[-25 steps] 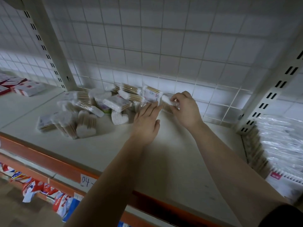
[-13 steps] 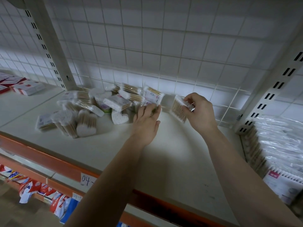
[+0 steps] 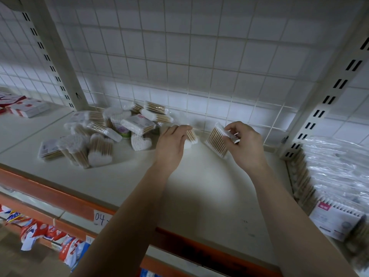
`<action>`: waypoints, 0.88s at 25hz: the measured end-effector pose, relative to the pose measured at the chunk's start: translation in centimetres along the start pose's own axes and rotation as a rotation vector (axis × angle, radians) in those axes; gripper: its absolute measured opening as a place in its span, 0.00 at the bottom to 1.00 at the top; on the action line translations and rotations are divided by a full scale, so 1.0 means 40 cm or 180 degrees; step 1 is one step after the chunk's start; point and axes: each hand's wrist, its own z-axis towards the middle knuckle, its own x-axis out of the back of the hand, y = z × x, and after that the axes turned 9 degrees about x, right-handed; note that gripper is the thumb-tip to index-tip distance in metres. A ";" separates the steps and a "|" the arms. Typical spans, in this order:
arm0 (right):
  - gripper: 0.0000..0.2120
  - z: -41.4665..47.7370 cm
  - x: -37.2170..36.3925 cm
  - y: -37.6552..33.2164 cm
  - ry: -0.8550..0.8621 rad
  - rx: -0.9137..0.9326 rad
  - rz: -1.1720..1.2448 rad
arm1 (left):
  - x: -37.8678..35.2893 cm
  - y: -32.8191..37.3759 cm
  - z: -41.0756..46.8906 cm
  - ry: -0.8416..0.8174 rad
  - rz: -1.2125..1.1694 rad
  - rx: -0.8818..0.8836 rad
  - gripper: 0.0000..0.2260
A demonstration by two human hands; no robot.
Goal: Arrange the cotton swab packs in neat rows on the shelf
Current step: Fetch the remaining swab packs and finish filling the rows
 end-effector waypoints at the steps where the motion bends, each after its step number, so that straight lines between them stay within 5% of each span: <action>1: 0.07 -0.001 0.001 0.000 0.0010 -0.0002 0.0017 | 0.004 0.002 0.000 0.0032 -0.0142 0.0075 0.11; 6: 0.07 -0.003 -0.003 0.003 -0.0022 0.0080 -0.0035 | 0.013 0.005 -0.002 0.0132 -0.0577 0.0413 0.10; 13: 0.07 -0.003 0.003 -0.001 -0.0060 0.0051 -0.0007 | 0.017 0.005 0.005 0.0258 -0.0848 0.0762 0.19; 19: 0.14 0.007 0.025 -0.016 -0.0133 -0.0005 0.0040 | 0.032 0.004 0.003 -0.0826 -0.1012 0.1422 0.41; 22: 0.14 0.017 0.041 -0.033 -0.0384 0.0067 -0.0110 | 0.033 0.004 -0.008 -0.0851 -0.0985 0.1220 0.37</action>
